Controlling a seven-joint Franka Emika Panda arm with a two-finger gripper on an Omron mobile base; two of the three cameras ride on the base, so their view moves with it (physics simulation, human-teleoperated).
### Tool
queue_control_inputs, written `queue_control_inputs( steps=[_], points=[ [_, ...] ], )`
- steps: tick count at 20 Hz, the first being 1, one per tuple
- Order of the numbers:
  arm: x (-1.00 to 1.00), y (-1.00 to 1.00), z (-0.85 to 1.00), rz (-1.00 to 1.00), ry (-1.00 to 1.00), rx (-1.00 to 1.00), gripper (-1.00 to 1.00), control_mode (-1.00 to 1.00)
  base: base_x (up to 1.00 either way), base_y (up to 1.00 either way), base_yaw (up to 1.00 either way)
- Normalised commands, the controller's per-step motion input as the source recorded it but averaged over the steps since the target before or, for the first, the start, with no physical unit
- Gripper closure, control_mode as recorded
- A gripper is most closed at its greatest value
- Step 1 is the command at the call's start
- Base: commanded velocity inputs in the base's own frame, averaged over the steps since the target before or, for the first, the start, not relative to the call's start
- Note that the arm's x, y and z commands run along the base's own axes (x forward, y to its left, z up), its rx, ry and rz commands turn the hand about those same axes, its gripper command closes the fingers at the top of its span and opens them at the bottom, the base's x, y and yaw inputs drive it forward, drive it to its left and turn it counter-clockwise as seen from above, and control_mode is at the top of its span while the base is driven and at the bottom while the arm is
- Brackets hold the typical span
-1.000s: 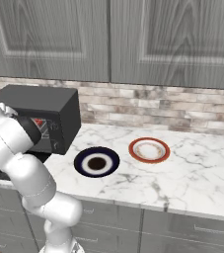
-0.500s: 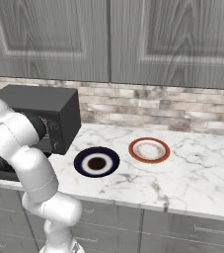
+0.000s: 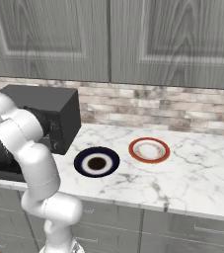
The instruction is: Open the toaster oven door. Place the hotdog bun on the top rack in the toaster oven and place the steak on the bottom rack.
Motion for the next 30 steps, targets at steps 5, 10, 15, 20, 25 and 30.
queue_control_inputs(
  steps=[5,10,15,20,25,30],
  points=[
    [-0.15,0.02,0.07,-0.1,-0.02,0.0,-1.0,-1.0,0.0,0.0,0.0],
    [-0.45,0.05,0.14,-0.2,-0.04,0.03,-1.0,-1.0,0.0,0.0,0.0],
    [-0.61,-0.03,0.02,-0.3,0.0,0.09,-1.0,-1.0,0.0,0.0,0.0],
    [-0.68,-0.18,-0.13,-0.23,0.0,0.09,-1.0,-1.0,0.0,0.0,0.0],
    [-0.56,-0.39,-0.37,-0.05,0.0,0.08,-1.0,-1.0,0.0,0.0,0.0],
    [-0.13,-0.53,-0.46,0.0,-0.02,0.14,-1.0,-1.0,0.0,0.0,0.0]
  ],
)
